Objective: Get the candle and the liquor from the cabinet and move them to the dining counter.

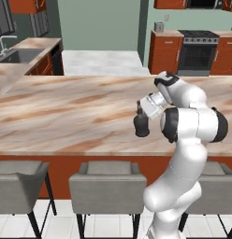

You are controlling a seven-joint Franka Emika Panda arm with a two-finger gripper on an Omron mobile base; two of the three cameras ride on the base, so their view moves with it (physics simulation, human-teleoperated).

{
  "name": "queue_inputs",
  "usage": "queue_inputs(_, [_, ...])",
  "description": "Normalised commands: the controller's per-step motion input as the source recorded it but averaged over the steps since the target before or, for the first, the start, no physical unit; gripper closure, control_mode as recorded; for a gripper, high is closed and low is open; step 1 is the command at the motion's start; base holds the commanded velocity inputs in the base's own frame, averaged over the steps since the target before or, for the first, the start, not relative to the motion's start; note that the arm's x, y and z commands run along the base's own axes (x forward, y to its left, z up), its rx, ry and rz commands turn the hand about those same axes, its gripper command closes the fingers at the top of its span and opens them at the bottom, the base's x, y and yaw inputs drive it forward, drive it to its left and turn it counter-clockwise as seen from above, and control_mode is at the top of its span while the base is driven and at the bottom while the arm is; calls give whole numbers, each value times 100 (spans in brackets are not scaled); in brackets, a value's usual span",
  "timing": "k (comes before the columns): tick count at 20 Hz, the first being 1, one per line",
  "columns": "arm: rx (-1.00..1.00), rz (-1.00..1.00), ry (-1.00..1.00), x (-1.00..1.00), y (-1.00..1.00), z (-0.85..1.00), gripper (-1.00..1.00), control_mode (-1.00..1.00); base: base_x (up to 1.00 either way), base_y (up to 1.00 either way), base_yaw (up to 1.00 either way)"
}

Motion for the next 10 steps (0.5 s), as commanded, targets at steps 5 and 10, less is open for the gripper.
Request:
queue_inputs(5, [0,4,0,36,0,-33,100,-100,0,0,0])
queue_inputs(10, [0,8,0,43,-1,-30,100,-100,0,0,0])
